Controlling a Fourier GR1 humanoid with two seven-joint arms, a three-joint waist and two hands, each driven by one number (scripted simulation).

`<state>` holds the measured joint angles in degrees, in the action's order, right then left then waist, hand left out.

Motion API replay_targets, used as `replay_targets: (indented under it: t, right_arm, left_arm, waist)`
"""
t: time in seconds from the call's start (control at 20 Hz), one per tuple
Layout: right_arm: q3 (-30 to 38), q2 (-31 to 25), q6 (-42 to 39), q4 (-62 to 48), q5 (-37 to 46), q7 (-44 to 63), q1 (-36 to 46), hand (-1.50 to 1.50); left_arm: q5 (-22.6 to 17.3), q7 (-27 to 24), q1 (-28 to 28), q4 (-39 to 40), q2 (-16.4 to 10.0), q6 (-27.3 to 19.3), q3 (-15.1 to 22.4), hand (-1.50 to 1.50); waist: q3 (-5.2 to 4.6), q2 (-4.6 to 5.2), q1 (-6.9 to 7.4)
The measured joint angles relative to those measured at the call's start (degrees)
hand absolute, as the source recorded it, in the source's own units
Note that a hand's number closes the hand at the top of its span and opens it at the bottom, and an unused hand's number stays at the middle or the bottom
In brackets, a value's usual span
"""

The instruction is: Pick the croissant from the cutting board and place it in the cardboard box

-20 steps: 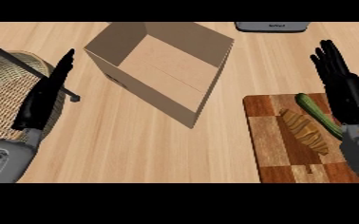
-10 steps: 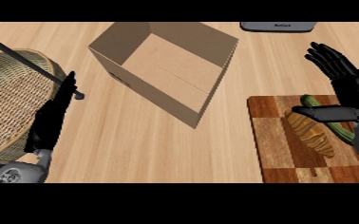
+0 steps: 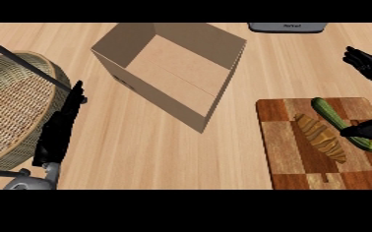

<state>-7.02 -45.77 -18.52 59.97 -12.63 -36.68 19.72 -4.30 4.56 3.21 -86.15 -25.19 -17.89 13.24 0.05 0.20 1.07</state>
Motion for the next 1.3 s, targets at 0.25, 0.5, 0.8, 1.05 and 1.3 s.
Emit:
replay_targets:
  t: [0.25,0.5,0.8,1.05,1.3]
  right_arm:
    - [-4.8,-9.1,-3.5,0.1,10.7,-1.2,2.1,-1.50]
    - [-11.0,-14.8,-6.6,2.7,20.8,-0.3,3.4,-1.50]
    - [-15.2,-13.5,-8.6,8.5,28.1,5.6,2.6,-1.50]
    - [-14.2,-10.1,-7.6,10.1,32.8,9.6,-0.2,-1.50]
    - [-12.0,-7.2,-6.4,9.8,37.9,10.9,-2.1,-1.50]
  left_arm:
    - [0.2,0.1,-0.7,-0.5,0.2,0.4,0.2,0.00]
    - [0.5,-0.4,-1.1,-0.1,0.7,0.4,0.0,0.00]
    - [1.0,0.2,-0.8,0.1,1.1,1.0,-1.5,0.00]
    - [1.5,-0.6,-2.2,-0.5,1.4,2.4,-3.4,0.00]
    - [2.9,-0.1,-3.9,-2.2,2.6,3.5,-4.1,0.00]
  waist:
    - [-0.06,0.03,0.34]
    - [-0.10,-0.05,0.08]
    - [-0.07,-0.21,-0.71]
    - [-0.07,-0.25,-0.90]
    - [-0.05,-0.24,-0.90]
